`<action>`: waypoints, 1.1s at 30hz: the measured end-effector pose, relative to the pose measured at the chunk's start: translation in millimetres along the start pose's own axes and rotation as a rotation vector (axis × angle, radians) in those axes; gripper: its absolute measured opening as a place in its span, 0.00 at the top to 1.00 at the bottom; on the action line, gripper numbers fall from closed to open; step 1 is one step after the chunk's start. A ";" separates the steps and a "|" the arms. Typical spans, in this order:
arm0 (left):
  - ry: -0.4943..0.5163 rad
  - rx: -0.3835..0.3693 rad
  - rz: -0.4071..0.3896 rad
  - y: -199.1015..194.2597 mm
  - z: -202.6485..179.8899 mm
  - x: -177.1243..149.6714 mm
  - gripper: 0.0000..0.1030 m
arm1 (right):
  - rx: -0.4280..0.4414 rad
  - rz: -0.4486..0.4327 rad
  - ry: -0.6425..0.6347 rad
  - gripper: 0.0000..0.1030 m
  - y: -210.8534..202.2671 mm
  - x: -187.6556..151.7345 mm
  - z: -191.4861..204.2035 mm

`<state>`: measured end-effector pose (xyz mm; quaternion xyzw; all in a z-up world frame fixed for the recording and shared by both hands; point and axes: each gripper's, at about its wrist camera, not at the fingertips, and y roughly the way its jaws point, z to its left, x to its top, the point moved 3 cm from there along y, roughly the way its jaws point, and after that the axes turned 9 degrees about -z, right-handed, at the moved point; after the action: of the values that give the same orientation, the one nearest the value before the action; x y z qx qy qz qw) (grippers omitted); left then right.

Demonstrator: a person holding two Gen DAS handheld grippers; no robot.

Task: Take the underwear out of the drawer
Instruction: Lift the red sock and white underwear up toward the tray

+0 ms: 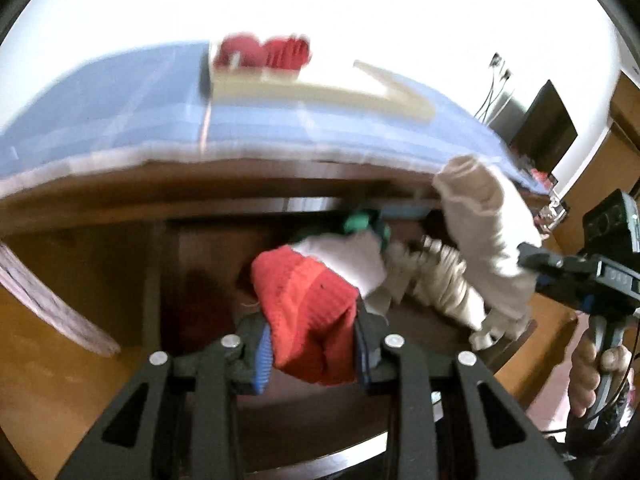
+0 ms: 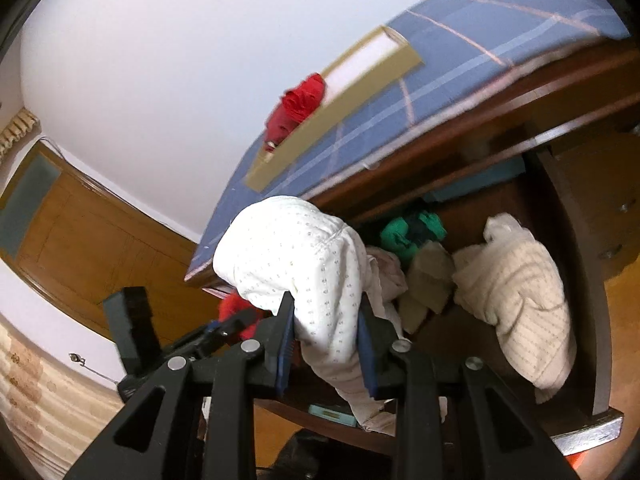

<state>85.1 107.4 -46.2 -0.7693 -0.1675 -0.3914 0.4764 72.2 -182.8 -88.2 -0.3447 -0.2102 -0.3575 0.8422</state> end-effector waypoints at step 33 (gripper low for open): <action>0.070 0.122 -0.356 62.6 -46.4 188.9 0.70 | -0.143 -0.350 -0.168 0.70 74.9 177.2 81.8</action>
<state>224.5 14.9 71.1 -0.6831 -0.3079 -0.4851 0.4508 235.6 -166.1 41.1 -0.3905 -0.3103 -0.4823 0.7201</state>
